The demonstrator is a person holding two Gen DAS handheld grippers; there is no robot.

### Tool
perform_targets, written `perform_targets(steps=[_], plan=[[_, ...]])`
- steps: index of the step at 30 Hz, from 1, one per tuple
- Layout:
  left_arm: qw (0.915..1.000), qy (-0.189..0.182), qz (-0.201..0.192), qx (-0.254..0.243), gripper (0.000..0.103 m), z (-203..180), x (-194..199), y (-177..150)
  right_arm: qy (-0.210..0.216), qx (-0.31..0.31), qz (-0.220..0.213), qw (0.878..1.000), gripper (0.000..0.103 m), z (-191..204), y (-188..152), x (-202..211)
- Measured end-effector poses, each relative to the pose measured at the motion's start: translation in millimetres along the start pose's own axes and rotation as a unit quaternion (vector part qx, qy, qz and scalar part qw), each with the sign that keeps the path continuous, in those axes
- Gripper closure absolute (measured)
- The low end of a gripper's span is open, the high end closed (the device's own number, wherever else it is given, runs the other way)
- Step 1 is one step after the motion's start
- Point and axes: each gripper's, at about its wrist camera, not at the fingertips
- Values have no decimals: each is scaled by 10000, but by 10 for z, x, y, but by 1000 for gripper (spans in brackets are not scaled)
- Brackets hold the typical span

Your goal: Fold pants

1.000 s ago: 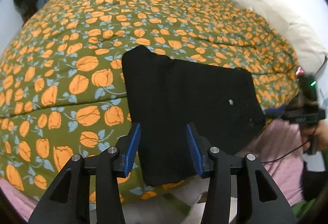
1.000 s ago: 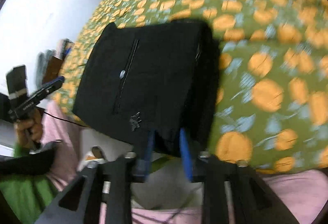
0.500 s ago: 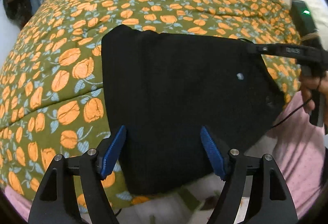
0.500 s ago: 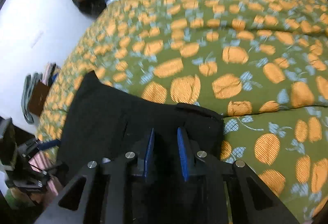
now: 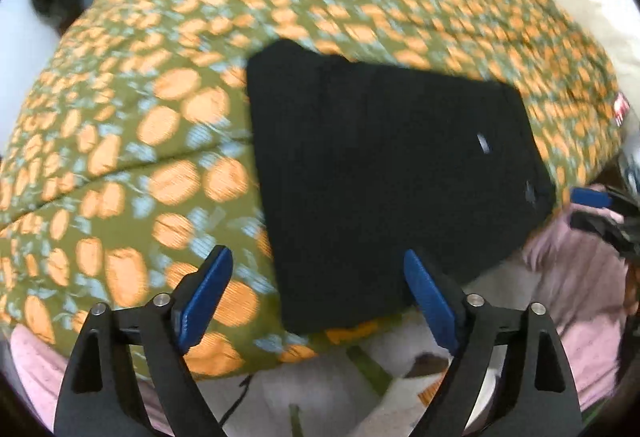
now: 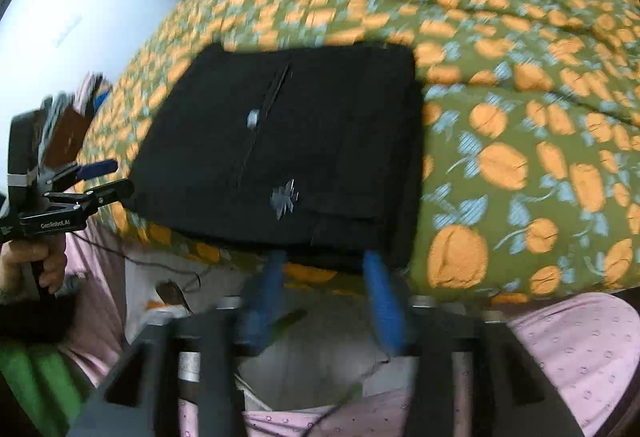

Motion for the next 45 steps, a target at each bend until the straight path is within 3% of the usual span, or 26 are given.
perform_targets(steps=[1, 4, 9, 17, 19, 21, 23, 26, 27, 28, 29, 31, 33, 35, 41, 45], plan=[[9999, 68, -48, 86, 13, 41, 11, 43, -4, -24, -180, 9998, 13, -9, 29, 63], [9988, 401, -20, 289, 13, 144, 11, 140, 113, -65, -253, 9996, 13, -2, 191, 128], [9974, 641, -83, 313, 13, 176, 36, 214, 126, 37, -276, 9995, 13, 53, 364, 85], [9974, 692, 12, 206, 13, 169, -14, 258, 212, 56, -219, 9995, 13, -78, 523, -66], [9992, 358, 93, 150, 9, 216, -92, 286, 443, 14, -88, 9990, 13, -202, 564, -195], [9984, -412, 256, 306, 8, 389, -268, 327, 688, -116, 94, 9975, 13, -340, 598, -363], [9890, -1150, 567, 740, 8, 618, -513, 345, 893, -280, 293, 9952, 13, -486, 638, -573], [9717, -1998, 842, 937, 8, 731, -769, 350, 1533, -523, 396, 9860, 7, -614, 674, -794], [9705, -2094, 815, 873, 27, 708, -779, 348, 1858, -597, 406, 9799, 9, -625, 682, -831], [9675, -2316, 754, 676, 55, 648, -761, 347, 2053, -596, 450, 9758, 32, -606, 694, -839], [9682, -2326, 739, 551, 63, 584, -717, 354, 1921, -520, 453, 9789, 37, -548, 704, -795], [9754, -2085, 606, 369, 78, 501, -568, 356, 1517, -77, 384, 9877, 55, -358, 715, -615], [9743, -2170, 419, 438, 84, 517, -392, 348, 1479, 130, 258, 9886, 66, -236, 720, -420], [9648, -2579, 211, 463, 84, 528, -169, 358, 1631, 365, 50, 9859, 70, -53, 757, -172], [9735, -2225, -531, 69, 84, 351, 532, 516, 1668, 1107, -515, 9784, 71, 418, 1059, 347], [9734, -2038, -1034, 151, 81, 514, 641, 747, 1631, 1024, -926, 9769, 72, 299, 1393, 433]])
Point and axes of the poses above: each gripper's, at about its wrist camera, not at the fingertips, and x roughly against the way its jaws point, z to its left, y to its top, and after that the axes turned 15 degrees about z, right-handed
